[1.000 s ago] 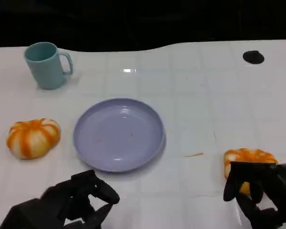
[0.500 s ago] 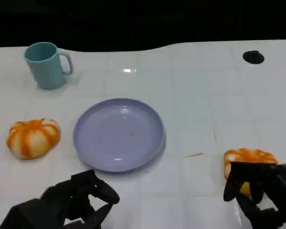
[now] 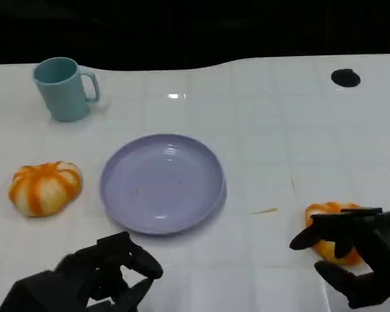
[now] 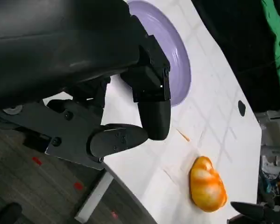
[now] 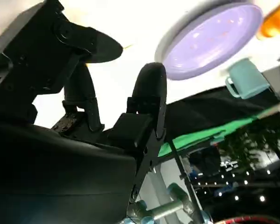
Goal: Grasp the bread from the table and place it into the plate.
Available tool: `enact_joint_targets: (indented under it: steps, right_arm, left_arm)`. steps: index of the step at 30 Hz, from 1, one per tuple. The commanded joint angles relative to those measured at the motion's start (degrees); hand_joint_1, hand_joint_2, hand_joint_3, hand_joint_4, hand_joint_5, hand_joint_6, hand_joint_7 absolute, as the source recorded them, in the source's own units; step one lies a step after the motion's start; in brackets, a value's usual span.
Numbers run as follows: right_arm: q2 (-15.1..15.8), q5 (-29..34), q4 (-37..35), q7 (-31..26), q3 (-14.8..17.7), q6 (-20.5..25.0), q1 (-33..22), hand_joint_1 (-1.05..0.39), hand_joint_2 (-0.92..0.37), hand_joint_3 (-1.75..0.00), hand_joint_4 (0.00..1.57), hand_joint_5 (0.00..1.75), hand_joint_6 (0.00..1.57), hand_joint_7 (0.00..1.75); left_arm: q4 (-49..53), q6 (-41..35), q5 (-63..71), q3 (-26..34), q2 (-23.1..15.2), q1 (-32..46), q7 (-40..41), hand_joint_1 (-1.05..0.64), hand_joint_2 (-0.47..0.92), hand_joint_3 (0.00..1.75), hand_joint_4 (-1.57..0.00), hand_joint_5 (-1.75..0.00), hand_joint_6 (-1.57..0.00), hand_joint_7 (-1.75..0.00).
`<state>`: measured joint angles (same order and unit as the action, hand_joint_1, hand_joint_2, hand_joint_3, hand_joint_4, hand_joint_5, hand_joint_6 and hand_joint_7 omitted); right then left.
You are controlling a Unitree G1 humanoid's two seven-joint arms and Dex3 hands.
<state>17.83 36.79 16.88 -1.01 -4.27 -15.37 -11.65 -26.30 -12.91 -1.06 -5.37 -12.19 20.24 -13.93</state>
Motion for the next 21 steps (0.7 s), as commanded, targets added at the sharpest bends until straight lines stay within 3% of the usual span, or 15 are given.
enact_joint_targets:
  steps: [1, 6, 9, 14, 21]
  right_arm:
    - [2.1, 2.3, 4.5, 3.3, 1.1, 4.0, -0.6, -0.28, -0.42, -0.69, 0.61, 0.84, 0.8, 0.28]
    - [4.0, 5.4, 9.1, 8.8, 1.3, 9.0, -0.7, -0.34, -0.65, -0.27, 0.4, 0.52, 0.64, 0.05]
    - [4.7, 7.6, 12.3, 13.2, 1.4, 13.2, -0.7, -0.37, -0.73, -0.12, 0.25, 0.44, 0.51, 0.01]
    - [5.3, 12.0, 16.4, 19.4, 0.8, 18.8, -0.2, -0.41, -0.78, -0.04, 0.11, 0.39, 0.38, 0.0]
    - [5.3, 16.6, 16.0, 21.8, -0.9, 20.9, 0.8, -0.43, -0.78, -0.01, 0.07, 0.41, 0.33, 0.0]
  left_arm:
    - [-0.5, 0.2, 0.1, 0.2, -0.7, 0.1, -0.4, -0.25, 0.88, 0.53, -0.64, -1.75, -0.62, -1.26]
    - [-0.7, -0.4, -0.4, 0.2, -0.3, 0.2, -0.3, -0.25, 0.88, 0.53, -0.63, -1.75, -0.63, -1.26]
    - [-0.7, -0.4, 0.1, -0.1, -0.4, 0.1, -0.1, -0.26, 0.88, 0.53, -0.62, -1.75, -0.63, -1.26]
    - [-0.6, -0.3, 0.4, -0.4, -0.3, -0.2, 0.0, -0.26, 0.88, 0.53, -0.63, -1.75, -0.63, -1.26]
    - [-0.5, -0.1, 0.2, -0.4, 0.1, -0.2, 0.1, -0.26, 0.87, 0.55, -0.65, -1.75, -0.64, -1.27]
